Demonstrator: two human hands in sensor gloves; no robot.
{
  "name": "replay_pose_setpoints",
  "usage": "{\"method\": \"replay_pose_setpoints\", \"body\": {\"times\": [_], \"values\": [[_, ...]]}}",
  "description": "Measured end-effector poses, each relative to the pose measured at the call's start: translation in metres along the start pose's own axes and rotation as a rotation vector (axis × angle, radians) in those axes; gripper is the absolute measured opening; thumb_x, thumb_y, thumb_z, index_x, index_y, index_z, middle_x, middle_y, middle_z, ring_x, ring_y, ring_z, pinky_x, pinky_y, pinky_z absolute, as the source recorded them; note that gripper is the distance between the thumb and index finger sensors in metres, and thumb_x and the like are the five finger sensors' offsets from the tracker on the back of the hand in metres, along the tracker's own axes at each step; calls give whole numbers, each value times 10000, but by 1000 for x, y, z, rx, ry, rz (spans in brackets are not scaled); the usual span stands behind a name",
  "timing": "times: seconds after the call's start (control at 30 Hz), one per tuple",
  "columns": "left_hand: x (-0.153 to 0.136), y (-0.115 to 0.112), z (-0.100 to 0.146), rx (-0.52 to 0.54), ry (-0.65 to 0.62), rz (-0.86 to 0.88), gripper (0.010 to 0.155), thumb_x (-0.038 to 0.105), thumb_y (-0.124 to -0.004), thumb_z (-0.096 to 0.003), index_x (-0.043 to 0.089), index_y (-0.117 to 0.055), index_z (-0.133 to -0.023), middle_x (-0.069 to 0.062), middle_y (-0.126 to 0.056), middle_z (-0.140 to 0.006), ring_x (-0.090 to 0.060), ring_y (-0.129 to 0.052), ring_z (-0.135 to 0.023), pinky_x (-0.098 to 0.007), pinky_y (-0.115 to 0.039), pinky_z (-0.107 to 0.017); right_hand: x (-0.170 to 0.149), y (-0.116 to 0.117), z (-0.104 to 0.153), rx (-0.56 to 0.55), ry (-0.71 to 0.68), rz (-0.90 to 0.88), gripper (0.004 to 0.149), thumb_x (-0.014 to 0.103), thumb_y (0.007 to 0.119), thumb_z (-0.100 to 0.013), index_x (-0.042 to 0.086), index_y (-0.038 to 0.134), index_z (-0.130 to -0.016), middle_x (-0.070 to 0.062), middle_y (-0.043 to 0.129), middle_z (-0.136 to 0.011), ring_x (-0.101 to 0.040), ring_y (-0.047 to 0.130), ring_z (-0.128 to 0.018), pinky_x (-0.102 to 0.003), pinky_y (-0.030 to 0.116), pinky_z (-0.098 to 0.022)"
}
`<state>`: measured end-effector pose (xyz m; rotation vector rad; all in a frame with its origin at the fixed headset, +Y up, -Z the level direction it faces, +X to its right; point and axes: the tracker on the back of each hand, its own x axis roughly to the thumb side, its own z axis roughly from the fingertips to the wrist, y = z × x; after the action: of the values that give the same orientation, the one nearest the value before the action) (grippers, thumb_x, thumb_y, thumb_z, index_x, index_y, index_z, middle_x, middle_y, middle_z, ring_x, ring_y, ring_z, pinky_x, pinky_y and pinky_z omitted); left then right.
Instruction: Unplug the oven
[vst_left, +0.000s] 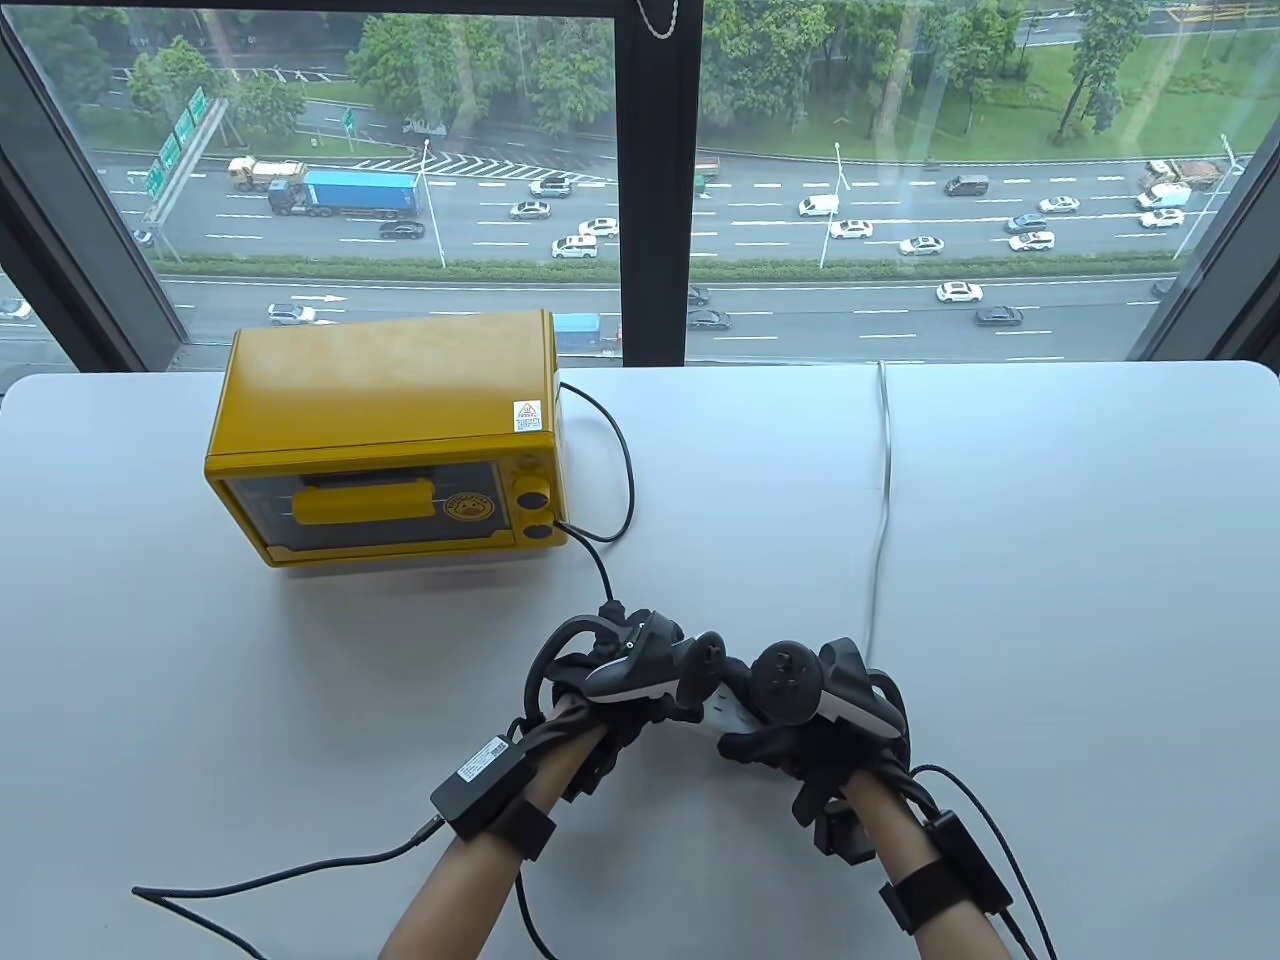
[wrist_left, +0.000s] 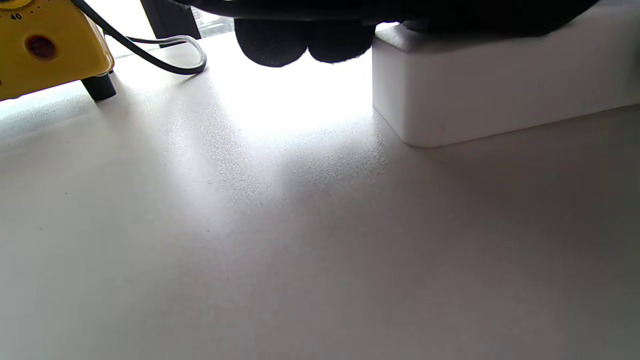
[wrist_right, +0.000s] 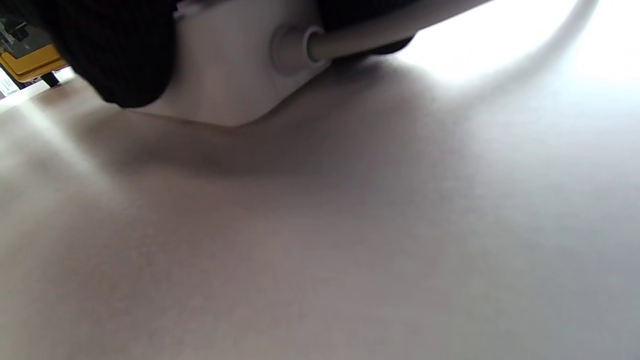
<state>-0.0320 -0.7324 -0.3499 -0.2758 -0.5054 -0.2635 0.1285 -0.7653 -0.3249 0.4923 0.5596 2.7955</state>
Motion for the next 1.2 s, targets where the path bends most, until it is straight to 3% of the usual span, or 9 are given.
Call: {"method": "replay_pose_setpoints", "body": {"times": [0.13, 0.3, 0.37, 0.43, 0.5, 0.6, 0.77, 1.0, 1.2], "values": [[3, 6, -1, 22, -55, -38, 597, 567, -672, -422, 437, -620, -1003, -13, -832, -915, -254, -827, -866, -490, -667, -724, 2, 0, 0, -5, 15, 19, 812, 544, 831, -476, 283, 403, -1115, -139, 569, -1054, -321, 633, -833, -372, 677, -634], [5, 10, 4, 49, -94, -38, 569, 541, -706, -425, 424, -662, -980, -41, -863, -887, -258, -863, -811, -479, -713, -703, 5, -1, 1, 21, 26, 29, 820, 525, 847, -474, 281, 401, -1118, -148, 561, -1055, -333, 630, -840, -387, 677, -645], [1, 19, 10, 92, -92, -16, 572, 548, -695, -402, 436, -657, -962, 3, -874, -873, -234, -883, -795, -481, -728, -698, 5, -1, 0, 31, 31, 28, 824, 522, 852, -473, 284, 399, -1117, -146, 552, -1055, -332, 623, -842, -387, 672, -647], [-17, 49, 28, 181, -97, 163, 564, 544, -699, -401, 423, -672, -951, 25, -885, -866, -228, -892, -802, -482, -728, -726, 5, -2, -1, 41, 37, 22, 827, 521, 855, -469, 277, 402, -1117, -146, 549, -1053, -330, 621, -841, -388, 669, -648], [-31, 72, 45, 156, -80, 252, 557, 523, -704, -423, 431, -656, -970, 31, -857, -950, -257, -858, -896, -529, -670, -775, 5, -1, -1, 40, 40, 22, 829, 518, 854, -470, 270, 401, -1118, -146, 548, -1055, -331, 620, -844, -389, 670, -651], [-43, 81, 68, 236, -47, 198, 558, 524, -696, -430, 437, -629, -977, 66, -864, -993, -242, -855, -946, -541, -641, -806, 7, -1, 0, 42, 49, 35, 829, 516, 847, -472, 265, 393, -1119, -148, 548, -1058, -334, 620, -849, -394, 670, -656], [-53, 44, 77, 236, -34, 148, 532, 500, -716, -433, 430, -629, -953, 83, -864, -1037, -214, -905, -934, -496, -703, -780, 7, 0, 2, 58, 45, 42, 830, 513, 844, -472, 265, 387, -1120, -147, 538, -1065, -334, 615, -858, -396, 669, -663], [-60, -19, 80, 50, 11, 10, 558, 488, -741, -436, 458, -619, -980, 81, -786, -1073, -191, -866, -909, -496, -655, -808, 7, 1, 3, 57, 47, 37, 830, 515, 839, -473, 271, 381, -1120, -144, 531, -1068, -333, 608, -859, -393, 665, -664], [-66, -39, 76, -19, 48, 21, 548, 460, -744, -451, 447, -623, -986, 49, -706, -1115, -222, -806, -967, -522, -610, -827, 7, 1, 3, 60, 49, 34, 832, 516, 838, -471, 274, 377, -1120, -142, 528, -1068, -331, 605, -860, -392, 660, -668]]}}
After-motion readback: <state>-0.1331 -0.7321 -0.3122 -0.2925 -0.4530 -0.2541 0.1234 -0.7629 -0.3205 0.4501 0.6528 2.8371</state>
